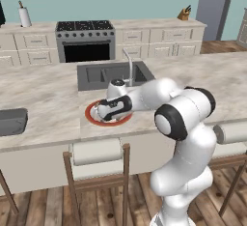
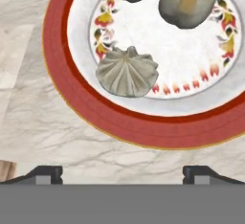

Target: Place two dumplings into each of the tupperware containers and then place the containers in the fridge.

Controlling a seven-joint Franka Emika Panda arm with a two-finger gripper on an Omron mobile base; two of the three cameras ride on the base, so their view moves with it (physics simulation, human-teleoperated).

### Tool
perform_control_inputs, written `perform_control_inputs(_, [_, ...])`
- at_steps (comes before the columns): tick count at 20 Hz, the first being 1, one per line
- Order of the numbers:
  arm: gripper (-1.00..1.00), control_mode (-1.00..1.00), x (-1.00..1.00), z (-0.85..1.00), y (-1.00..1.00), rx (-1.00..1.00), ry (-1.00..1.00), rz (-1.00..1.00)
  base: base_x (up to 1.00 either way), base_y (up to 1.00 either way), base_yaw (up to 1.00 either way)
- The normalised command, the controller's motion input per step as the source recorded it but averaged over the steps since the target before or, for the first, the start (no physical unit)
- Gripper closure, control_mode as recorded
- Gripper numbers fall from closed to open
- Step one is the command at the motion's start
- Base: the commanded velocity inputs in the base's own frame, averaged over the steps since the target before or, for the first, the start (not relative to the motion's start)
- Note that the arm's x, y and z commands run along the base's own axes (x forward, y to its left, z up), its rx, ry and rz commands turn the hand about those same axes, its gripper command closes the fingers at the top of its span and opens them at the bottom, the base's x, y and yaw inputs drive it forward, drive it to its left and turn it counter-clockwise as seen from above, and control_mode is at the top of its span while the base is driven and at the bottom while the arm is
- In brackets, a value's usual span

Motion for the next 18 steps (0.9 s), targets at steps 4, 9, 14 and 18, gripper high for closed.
perform_control_inputs(4, [-1.0, -1.0, 0.42, -0.13, 0.05, 0.0, 0.0, 0.0, 0.0, 0.0, 0.0])
perform_control_inputs(9, [-1.0, -1.0, 0.51, -0.01, 0.0, 0.01, 0.0, 0.0, 0.0, 0.0, 0.0])
perform_control_inputs(14, [-1.0, -1.0, 0.3, -0.21, 0.07, 0.0, 0.01, 0.0, 0.0, 0.0, 0.0])
perform_control_inputs(18, [-1.0, -1.0, 0.18, -0.29, 0.09, 0.0, 0.01, 0.0, 0.0, 0.0, 0.0])
